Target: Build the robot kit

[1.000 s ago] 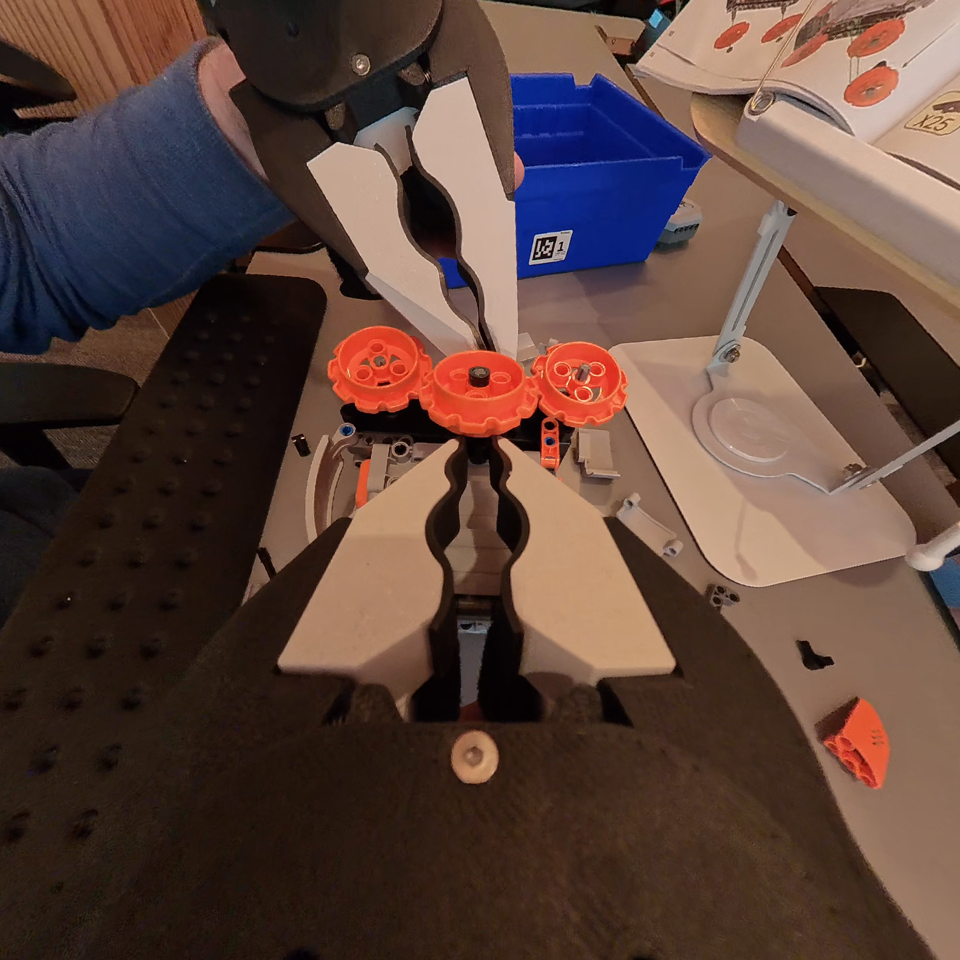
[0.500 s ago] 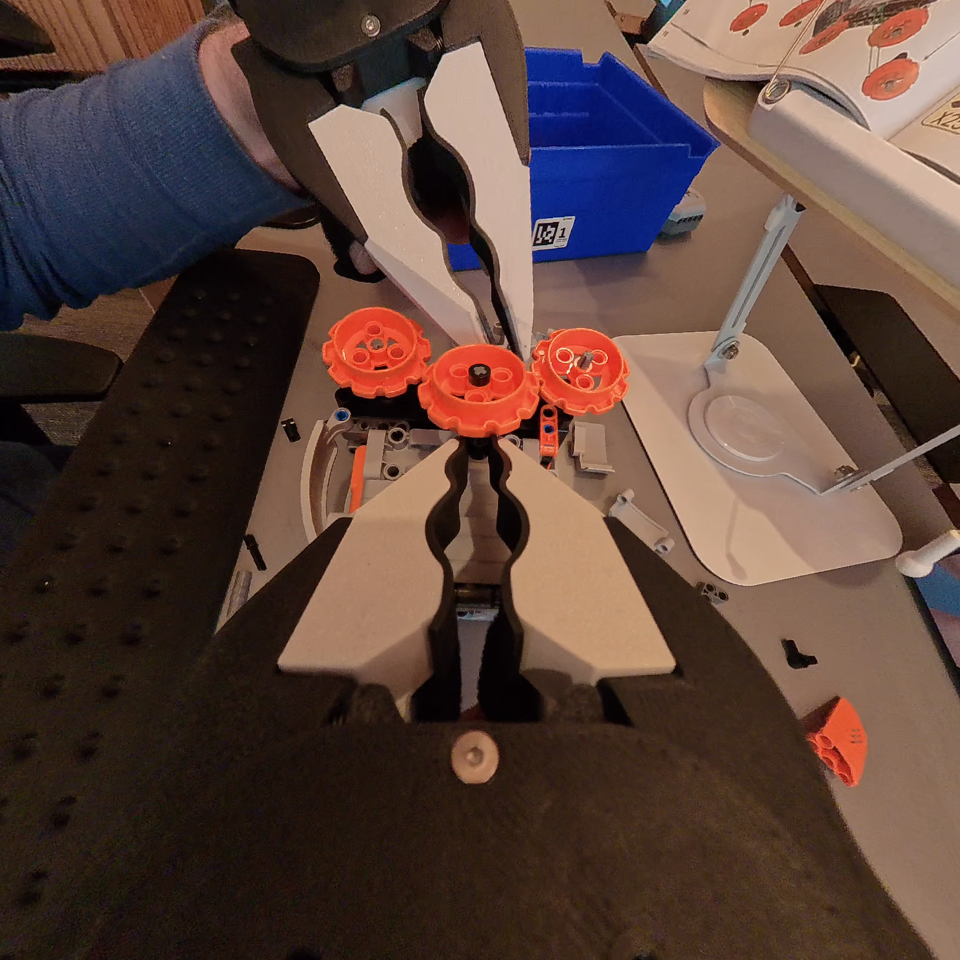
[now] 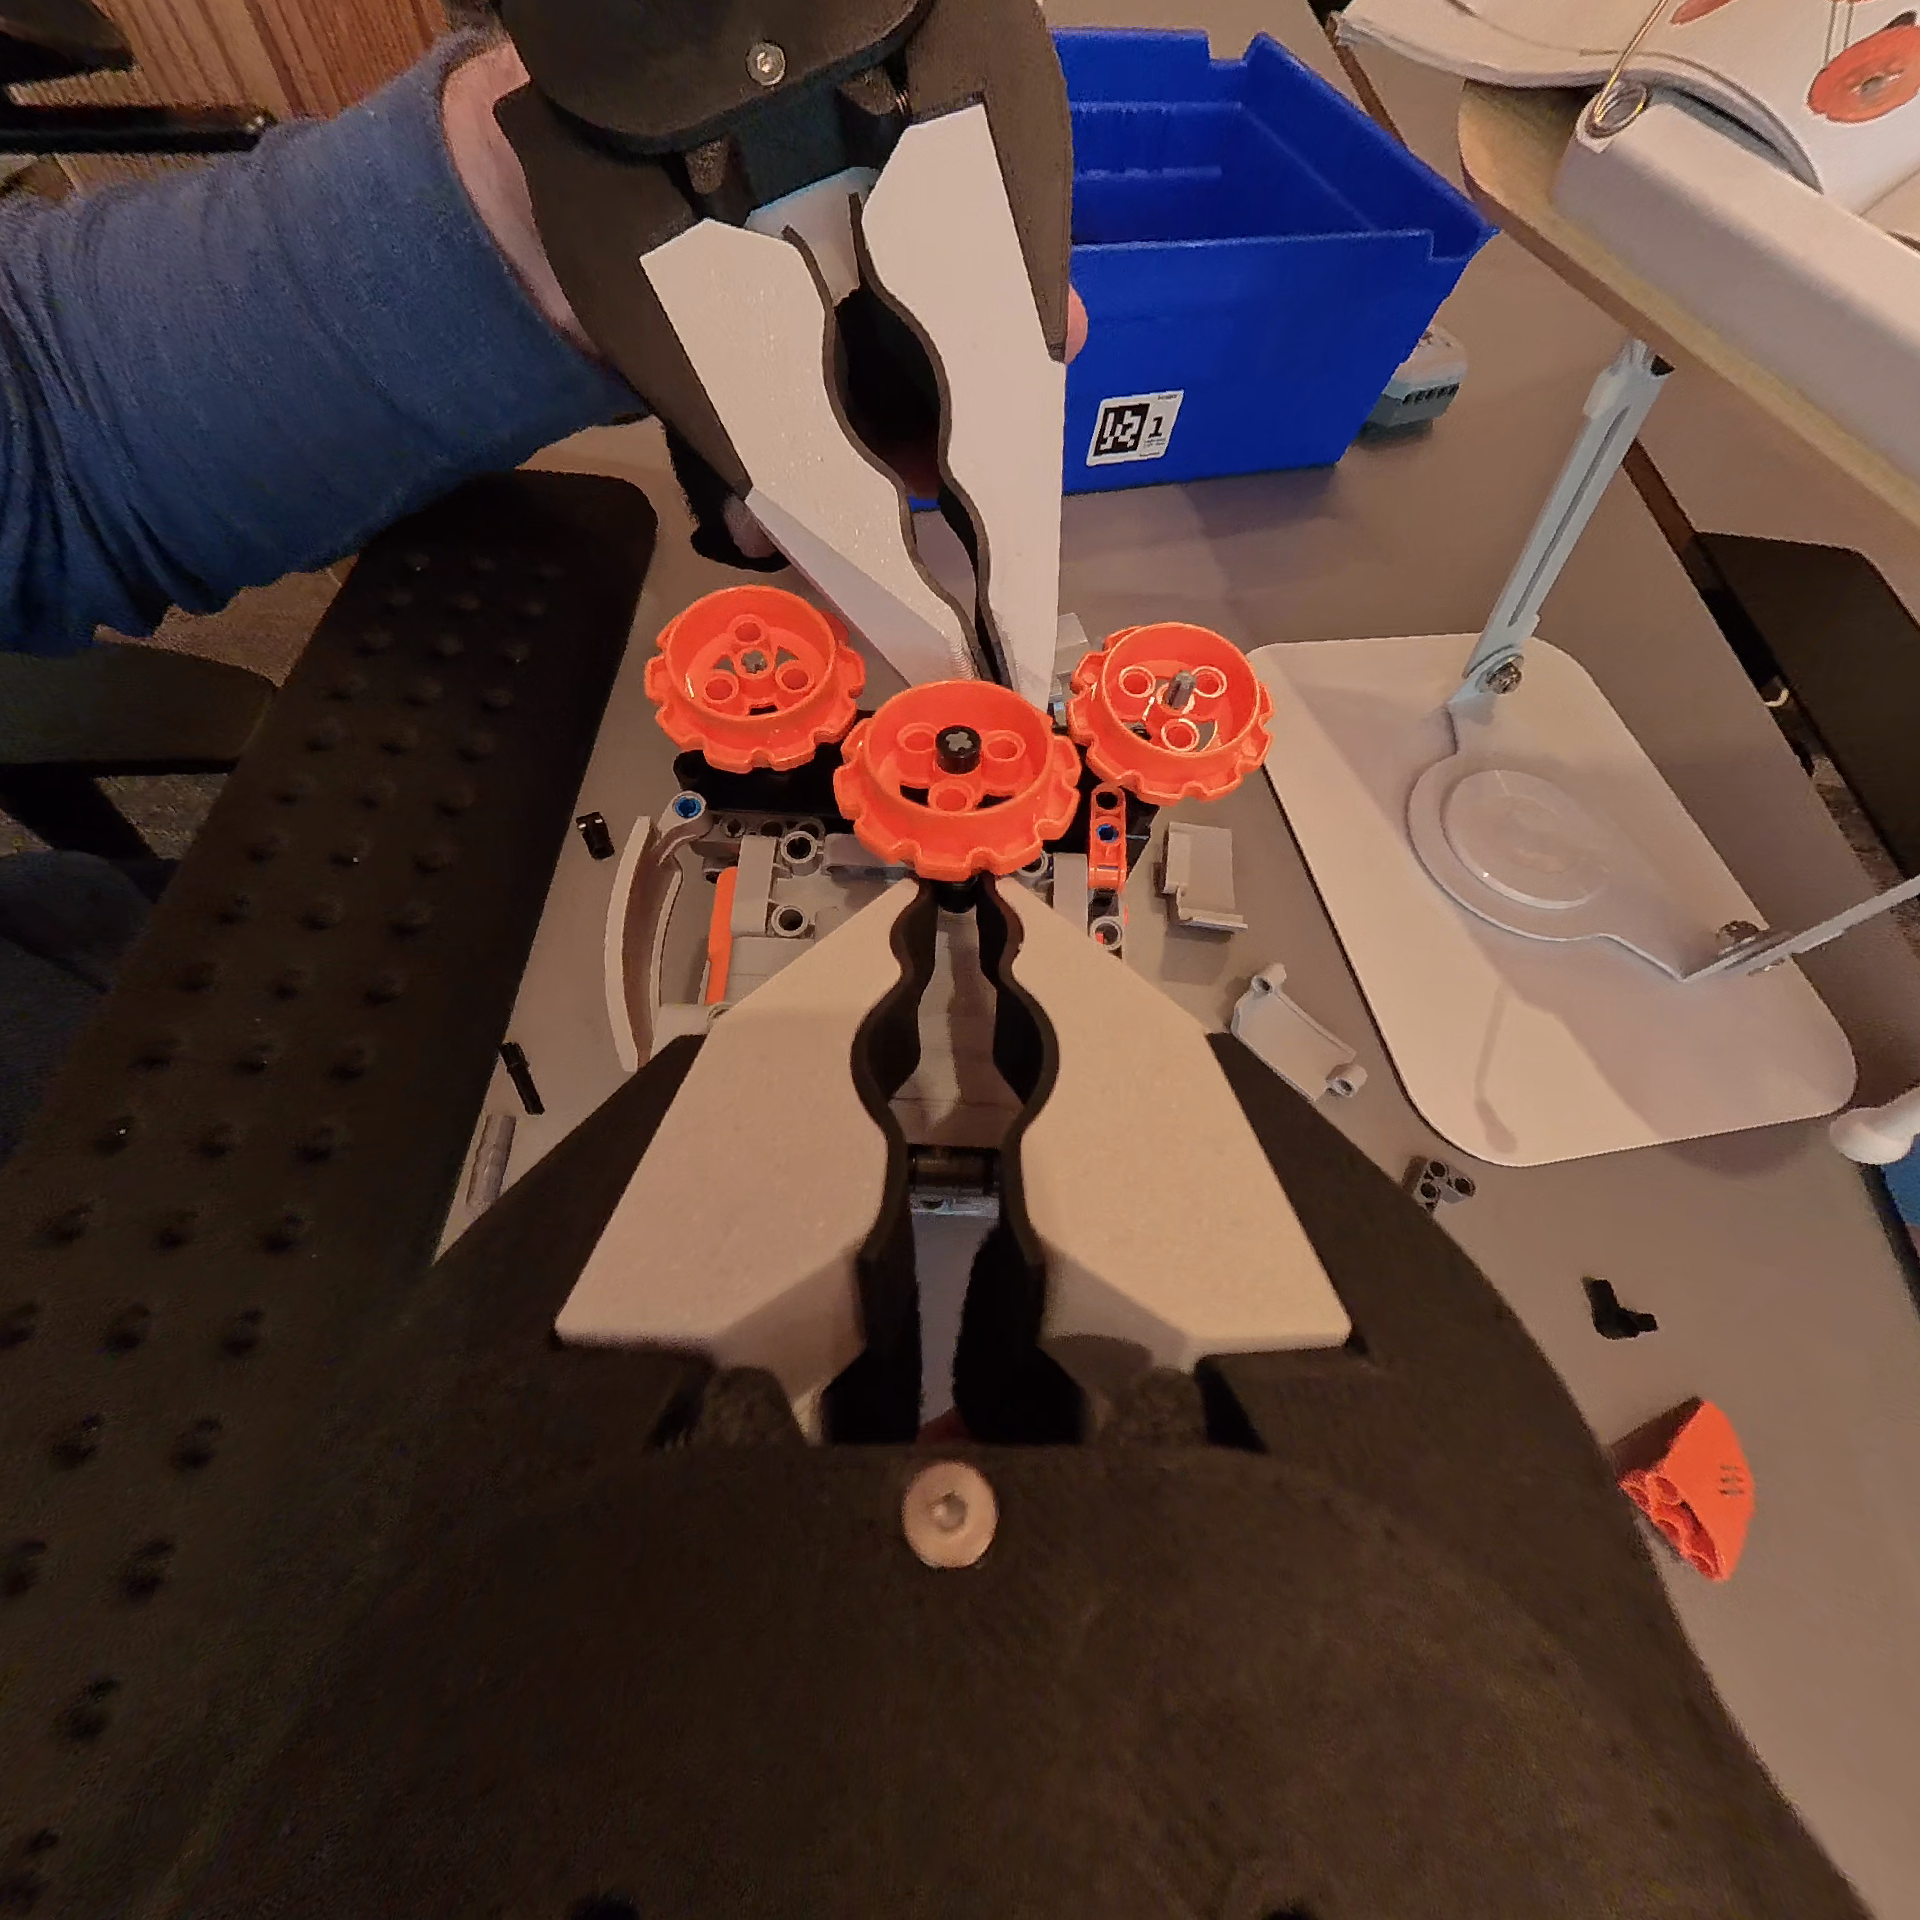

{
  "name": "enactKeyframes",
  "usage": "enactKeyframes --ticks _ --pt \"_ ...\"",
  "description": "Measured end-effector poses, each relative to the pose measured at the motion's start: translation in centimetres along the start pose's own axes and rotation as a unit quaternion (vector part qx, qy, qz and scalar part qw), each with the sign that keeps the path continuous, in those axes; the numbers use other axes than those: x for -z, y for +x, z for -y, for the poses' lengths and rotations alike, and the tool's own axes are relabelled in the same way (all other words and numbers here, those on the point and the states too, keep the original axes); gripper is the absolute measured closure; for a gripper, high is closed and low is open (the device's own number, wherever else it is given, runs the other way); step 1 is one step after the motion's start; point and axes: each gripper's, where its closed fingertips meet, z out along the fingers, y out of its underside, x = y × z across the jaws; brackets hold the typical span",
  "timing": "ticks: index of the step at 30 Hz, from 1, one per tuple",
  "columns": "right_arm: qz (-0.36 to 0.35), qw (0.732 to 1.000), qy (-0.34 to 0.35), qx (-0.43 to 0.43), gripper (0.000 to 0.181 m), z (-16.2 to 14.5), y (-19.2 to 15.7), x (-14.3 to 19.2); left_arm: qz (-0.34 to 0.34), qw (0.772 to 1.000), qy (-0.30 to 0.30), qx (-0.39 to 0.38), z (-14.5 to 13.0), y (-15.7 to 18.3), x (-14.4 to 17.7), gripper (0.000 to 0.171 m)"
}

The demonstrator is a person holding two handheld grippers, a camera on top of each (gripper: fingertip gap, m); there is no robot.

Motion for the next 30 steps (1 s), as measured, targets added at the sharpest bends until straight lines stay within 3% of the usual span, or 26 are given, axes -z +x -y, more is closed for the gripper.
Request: enactKeyframes --ticks 14,30 --pt "-0.007 0.999 -0.026 0.032 0.177 -0.86 -0.01 -0.33 0.018 0.998 -0.039 -0.044 -0.22 -0.01 -0.18 0.171" --pt "-0.003 0.998 -0.049 0.029 0.181 -1.04 -0.05 -0.36 0.049 0.997 -0.038 -0.055 -0.39 0.13 0.04 0.171"
